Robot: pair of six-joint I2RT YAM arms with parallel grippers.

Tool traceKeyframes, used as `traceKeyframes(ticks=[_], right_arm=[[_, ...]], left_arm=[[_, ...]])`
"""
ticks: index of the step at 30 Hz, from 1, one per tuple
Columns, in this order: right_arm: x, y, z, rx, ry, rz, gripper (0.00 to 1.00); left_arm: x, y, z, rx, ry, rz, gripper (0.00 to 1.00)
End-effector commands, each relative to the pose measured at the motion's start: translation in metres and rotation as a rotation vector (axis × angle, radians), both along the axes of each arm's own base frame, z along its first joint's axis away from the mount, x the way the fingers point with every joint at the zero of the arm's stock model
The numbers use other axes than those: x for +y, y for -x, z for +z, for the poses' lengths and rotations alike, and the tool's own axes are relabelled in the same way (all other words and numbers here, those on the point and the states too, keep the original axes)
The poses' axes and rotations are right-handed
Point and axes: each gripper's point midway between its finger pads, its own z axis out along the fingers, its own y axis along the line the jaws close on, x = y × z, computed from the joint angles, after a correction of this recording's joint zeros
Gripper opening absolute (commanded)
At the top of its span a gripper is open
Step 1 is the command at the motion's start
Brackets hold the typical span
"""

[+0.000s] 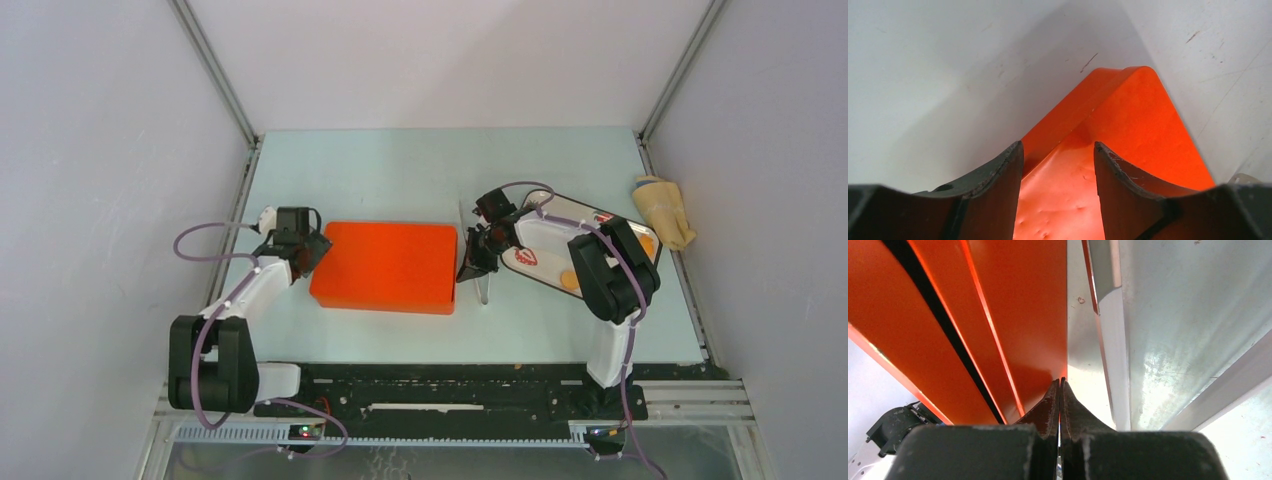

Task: Pack the cookies

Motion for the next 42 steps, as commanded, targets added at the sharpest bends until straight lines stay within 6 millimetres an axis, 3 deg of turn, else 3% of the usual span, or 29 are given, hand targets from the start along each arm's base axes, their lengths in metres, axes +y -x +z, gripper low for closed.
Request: traceKeyframes(ticks=[1,10,16,19,26,32,42], right_arm=[[0.036,-0.016,0.034,-0.082,-0.153,0.049,0.00],[0.044,-0.022,0.041,-0.096,-0.142,0.079,0.00],[0.039,-0.031,0.035,-0.088,-0.137,0.067,0.00],[0.038,-0.040,0.036,-0.096,-0.137,0.066,0.00],[0.037,-0.065,0.045,-0.107,-0.133,0.092,0.00],[0.044,-0.083,0.057,-0.118,-0.139,0.114,0.00],[0.039,-0.087,0.044,-0.089,-0.127,0.096,0.00]], left_arm=[[-0.050,-0.014,0.004,-0.062,0.183,-0.132,0.58],[-0.074,-0.018,0.006,-0.076,0.239,-0.205,0.57],[-0.028,-0.004,0.007,-0.028,0.106,-0.065,0.59],[-0.020,-0.002,0.003,-0.032,0.120,-0.050,0.59],[-0.046,-0.001,-0.019,-0.016,0.250,-0.107,0.58],[-0.070,-0.005,-0.012,-0.032,0.311,-0.150,0.58],[-0.013,0.014,-0.003,0.007,0.097,0.004,0.61]])
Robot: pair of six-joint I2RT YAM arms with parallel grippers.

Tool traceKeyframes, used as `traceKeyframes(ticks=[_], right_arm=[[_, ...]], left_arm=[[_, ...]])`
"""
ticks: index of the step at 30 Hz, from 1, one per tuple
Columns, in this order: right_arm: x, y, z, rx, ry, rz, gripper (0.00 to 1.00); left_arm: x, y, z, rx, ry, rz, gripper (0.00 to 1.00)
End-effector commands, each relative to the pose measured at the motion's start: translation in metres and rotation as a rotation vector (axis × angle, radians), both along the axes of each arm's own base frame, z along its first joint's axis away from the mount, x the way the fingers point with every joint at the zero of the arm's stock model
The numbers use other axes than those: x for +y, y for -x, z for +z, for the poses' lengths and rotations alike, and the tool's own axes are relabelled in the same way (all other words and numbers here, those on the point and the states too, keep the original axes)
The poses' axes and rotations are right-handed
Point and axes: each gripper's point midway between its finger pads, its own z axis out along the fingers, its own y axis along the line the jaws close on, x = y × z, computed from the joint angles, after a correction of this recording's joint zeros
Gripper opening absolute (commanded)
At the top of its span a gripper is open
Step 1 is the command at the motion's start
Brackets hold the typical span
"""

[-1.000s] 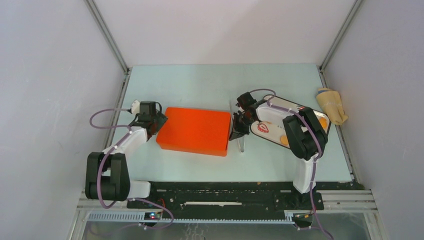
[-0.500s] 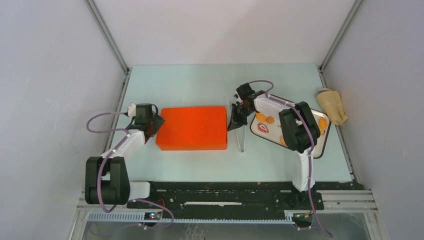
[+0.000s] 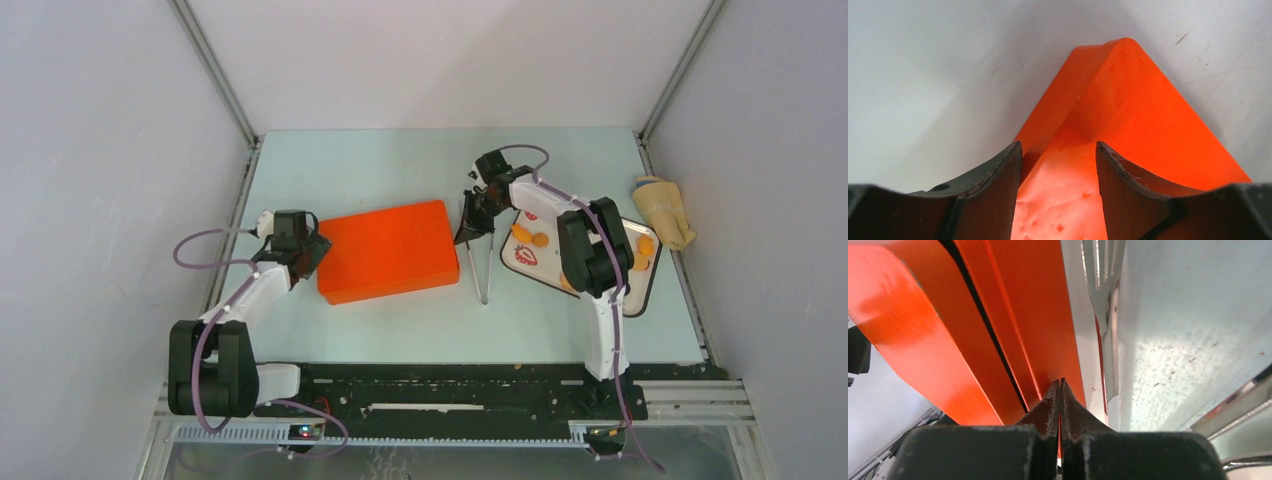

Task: Pack the cookies

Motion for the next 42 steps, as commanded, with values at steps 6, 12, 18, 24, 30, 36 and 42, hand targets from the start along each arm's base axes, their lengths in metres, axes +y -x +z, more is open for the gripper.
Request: traceKeyframes(ticks=[6,12,18,24,30,36,42], right_arm=[[0.038,0.005,0.018,0.000,-0.137,0.075,0.00],[0.038,0.006,0.014,0.007,-0.139,0.078,0.00],[0.038,0.006,0.014,0.005,-0.141,0.080,0.00],[0.038,0.007,0.012,0.009,-0.146,0.084,0.00],[0.038,0.007,0.013,0.006,-0.150,0.088,0.00],[0.040,0.009,0.015,0.008,-0.157,0.094,0.00],[0.042,0.010,0.014,0.013,-0.165,0.099,0.00]], left_arm=[[0.017,0.037,0.001,0.068,-0.036,0.052,0.62],[0.032,0.055,0.004,0.083,-0.101,0.096,0.65],[0.035,0.079,0.002,0.115,-0.126,0.087,0.70],[0.034,0.110,-0.004,0.087,-0.112,0.093,0.76],[0.026,0.113,-0.011,0.006,-0.063,0.087,0.77],[0.027,0.100,0.011,-0.115,-0.064,0.087,0.69],[0.023,0.094,0.061,-0.307,-0.069,0.050,0.71]])
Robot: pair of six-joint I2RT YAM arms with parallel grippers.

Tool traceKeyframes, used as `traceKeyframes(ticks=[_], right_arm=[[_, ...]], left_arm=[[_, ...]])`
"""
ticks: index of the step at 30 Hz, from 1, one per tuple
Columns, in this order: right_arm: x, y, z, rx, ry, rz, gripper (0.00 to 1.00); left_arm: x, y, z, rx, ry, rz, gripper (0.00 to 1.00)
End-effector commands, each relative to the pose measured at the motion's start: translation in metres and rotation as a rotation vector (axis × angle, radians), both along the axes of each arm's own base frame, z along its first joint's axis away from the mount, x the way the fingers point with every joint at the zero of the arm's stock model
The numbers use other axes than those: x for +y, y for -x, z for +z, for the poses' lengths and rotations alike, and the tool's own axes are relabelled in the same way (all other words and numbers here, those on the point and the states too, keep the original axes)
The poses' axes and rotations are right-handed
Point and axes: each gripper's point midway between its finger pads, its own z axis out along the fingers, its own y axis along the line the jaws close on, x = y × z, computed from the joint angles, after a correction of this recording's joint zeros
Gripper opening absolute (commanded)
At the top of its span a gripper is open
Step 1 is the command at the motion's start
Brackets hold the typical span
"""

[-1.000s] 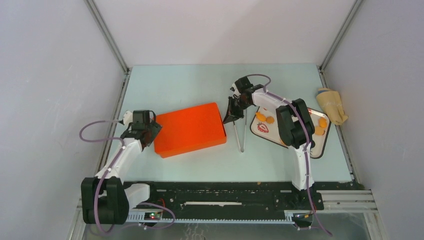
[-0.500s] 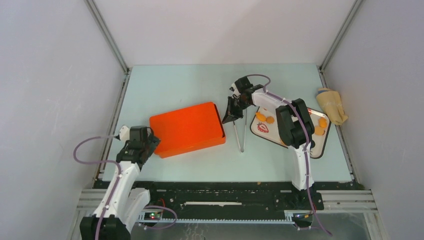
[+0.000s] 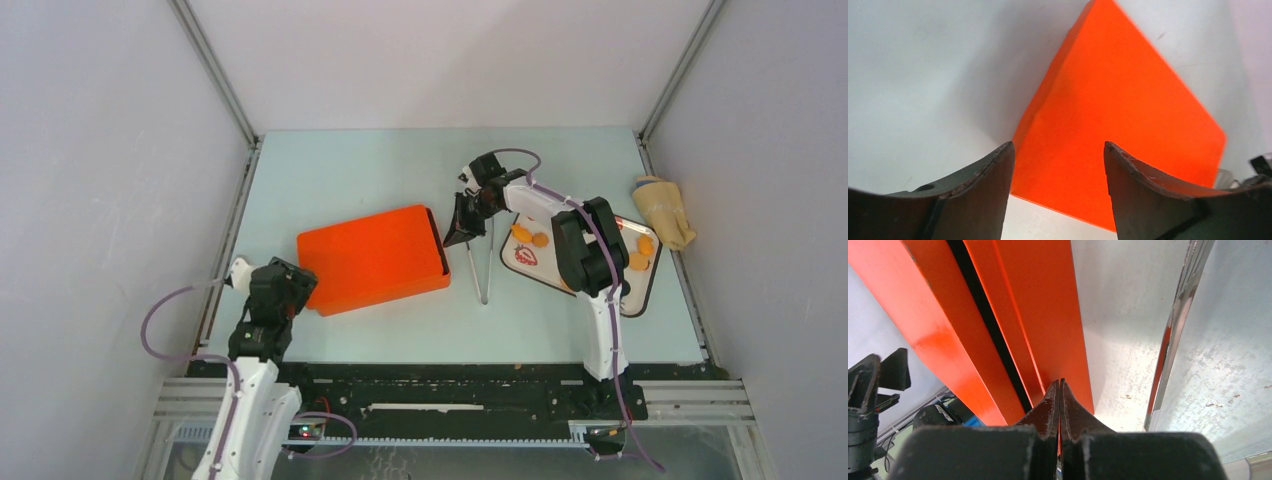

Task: Pack the cookies

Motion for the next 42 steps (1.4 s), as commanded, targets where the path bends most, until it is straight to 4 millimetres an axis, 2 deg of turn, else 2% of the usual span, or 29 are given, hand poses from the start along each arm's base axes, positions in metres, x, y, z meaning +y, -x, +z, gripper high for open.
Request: traceKeyframes(ticks=[1,2,3,6,7,8,14,19,26,29,30,35,39,40,42], right_arm=[[0.016,0.000,0.010,-0.016,-0.054,0.032,0.00],[0.016,-0.001,0.010,-0.017,-0.054,0.031,0.00],[0.016,-0.001,0.010,-0.016,-0.054,0.031,0.00],[0.016,-0.001,0.009,-0.015,-0.054,0.030,0.00],[0.016,-0.001,0.009,-0.012,-0.056,0.030,0.00],[0.016,-0.001,0.008,-0.010,-0.059,0.030,0.00],[0.013,-0.001,0.010,-0.012,-0.066,0.025,0.00],[0.013,-0.005,0.014,-0.009,-0.089,0.016,0.00],[0.014,-0.005,0.011,0.002,-0.097,0.017,0.00],[0.014,-0.005,0.009,0.005,-0.095,0.017,0.00],[0.014,-0.005,0.008,0.005,-0.093,0.017,0.00],[0.017,-0.005,0.007,0.010,-0.092,0.019,0.00],[0.018,-0.005,0.008,0.010,-0.088,0.023,0.00],[0.018,-0.006,0.007,0.012,-0.086,0.021,0.00],[0.019,-0.005,0.007,0.015,-0.085,0.023,0.00]], left_arm=[[0.006,-0.005,0.045,-0.161,-0.032,0.012,0.71],[0.010,0.000,0.049,-0.157,-0.036,0.037,0.70],[0.019,0.006,0.052,-0.144,-0.059,0.084,0.64],[0.036,0.026,0.048,0.002,-0.106,0.180,0.13],[0.038,0.030,0.045,0.055,-0.112,0.191,0.03],[0.037,0.031,0.040,0.099,-0.107,0.191,0.01],[0.020,0.021,-0.007,0.229,0.081,0.170,0.00],[0.036,0.038,-0.039,0.443,0.099,0.223,0.00],[0.053,0.039,-0.068,0.464,0.099,0.273,0.00],[0.050,0.026,-0.074,0.429,0.116,0.225,0.00],[0.045,0.015,-0.075,0.391,0.137,0.185,0.00],[0.022,-0.022,-0.062,0.239,0.222,0.058,0.00],[-0.017,-0.039,-0.048,0.171,0.265,-0.089,0.00],[-0.029,-0.042,-0.045,0.160,0.274,-0.129,0.00],[-0.043,-0.043,-0.044,0.158,0.294,-0.161,0.00]])
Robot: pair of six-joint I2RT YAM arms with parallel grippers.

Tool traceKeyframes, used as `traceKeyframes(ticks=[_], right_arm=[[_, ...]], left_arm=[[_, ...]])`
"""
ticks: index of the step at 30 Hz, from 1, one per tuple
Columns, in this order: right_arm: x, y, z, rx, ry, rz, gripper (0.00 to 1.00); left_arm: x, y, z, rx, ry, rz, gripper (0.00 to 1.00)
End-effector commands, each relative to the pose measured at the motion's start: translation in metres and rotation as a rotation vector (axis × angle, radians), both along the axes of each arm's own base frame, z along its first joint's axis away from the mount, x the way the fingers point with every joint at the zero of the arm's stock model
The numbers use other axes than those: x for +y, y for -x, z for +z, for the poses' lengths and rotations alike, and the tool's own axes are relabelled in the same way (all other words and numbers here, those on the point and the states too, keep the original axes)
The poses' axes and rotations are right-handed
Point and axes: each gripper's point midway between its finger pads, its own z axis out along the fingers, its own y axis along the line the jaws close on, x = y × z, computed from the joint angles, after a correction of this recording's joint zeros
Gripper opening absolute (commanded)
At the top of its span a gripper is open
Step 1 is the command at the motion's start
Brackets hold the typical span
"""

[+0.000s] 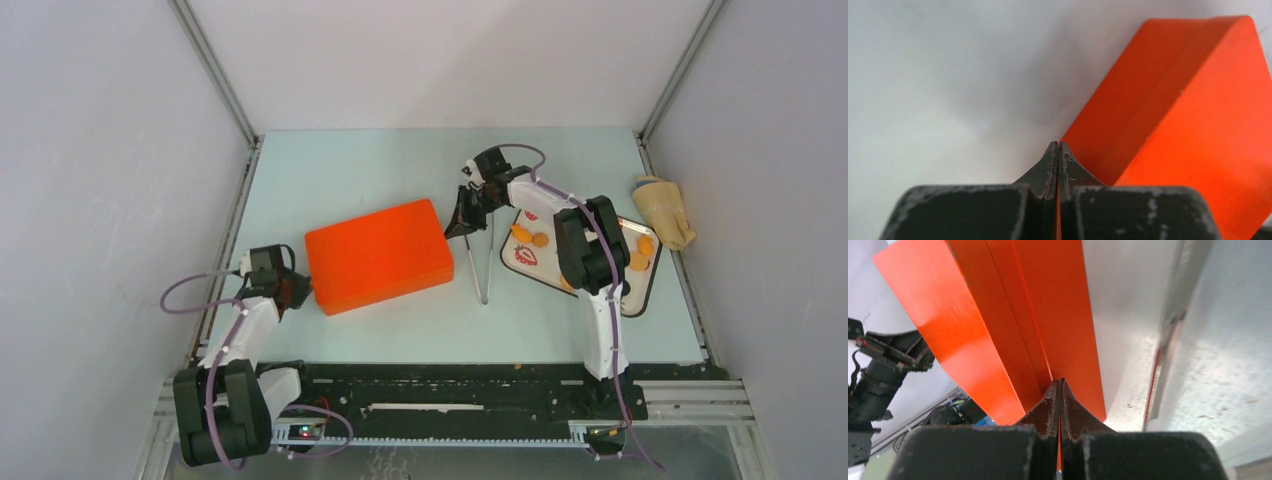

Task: Pack the cookies

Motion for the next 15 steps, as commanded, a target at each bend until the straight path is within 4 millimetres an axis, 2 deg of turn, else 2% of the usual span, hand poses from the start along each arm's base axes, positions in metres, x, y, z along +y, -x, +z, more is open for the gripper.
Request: traceKeyframes(ticks=[1,7,11,13,15], right_arm=[[0.013,0.006,-0.002,0.023,-0.020,0.029,0.00],[0.010,0.006,-0.002,0.017,-0.002,0.024,0.00],[0.002,-0.002,0.000,-0.034,0.060,-0.028,0.00],[-0.009,-0.012,0.009,-0.106,0.130,-0.079,0.00],[-0.025,-0.024,0.031,-0.223,0.241,-0.146,0.00]], left_arm=[[-0.058,-0.021,0.018,-0.120,0.145,-0.181,0.00],[-0.060,-0.019,0.011,-0.082,0.147,-0.212,0.00],[-0.059,-0.020,0.009,-0.075,0.137,-0.219,0.00],[-0.060,-0.021,0.009,-0.075,0.137,-0.224,0.00],[-0.060,-0.022,0.009,-0.073,0.138,-0.227,0.00]])
